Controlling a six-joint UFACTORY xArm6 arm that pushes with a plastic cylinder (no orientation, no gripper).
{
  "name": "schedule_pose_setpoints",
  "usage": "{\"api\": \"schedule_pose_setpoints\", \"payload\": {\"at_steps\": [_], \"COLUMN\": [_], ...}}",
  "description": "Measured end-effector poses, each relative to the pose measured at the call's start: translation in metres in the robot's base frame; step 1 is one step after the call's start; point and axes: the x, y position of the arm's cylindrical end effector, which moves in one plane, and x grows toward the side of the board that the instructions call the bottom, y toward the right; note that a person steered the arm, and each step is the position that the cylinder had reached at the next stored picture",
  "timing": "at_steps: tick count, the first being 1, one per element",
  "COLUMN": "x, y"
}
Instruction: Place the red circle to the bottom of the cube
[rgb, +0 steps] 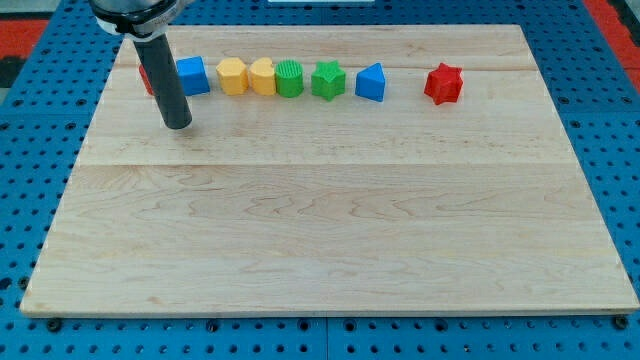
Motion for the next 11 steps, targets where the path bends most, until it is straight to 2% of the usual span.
{"api": "schedule_pose_setpoints", "payload": {"at_steps": [1,2,3,4,5,6,7,9,11], "x": [0.006,-0.006,-0.055,-0.089,-0.087,-0.073,-0.042,-0.042,-0.068], "y": [-0.005,-0.058,-0.108,-0.100,-0.021,0.008,0.013,-0.015,-0.039]}}
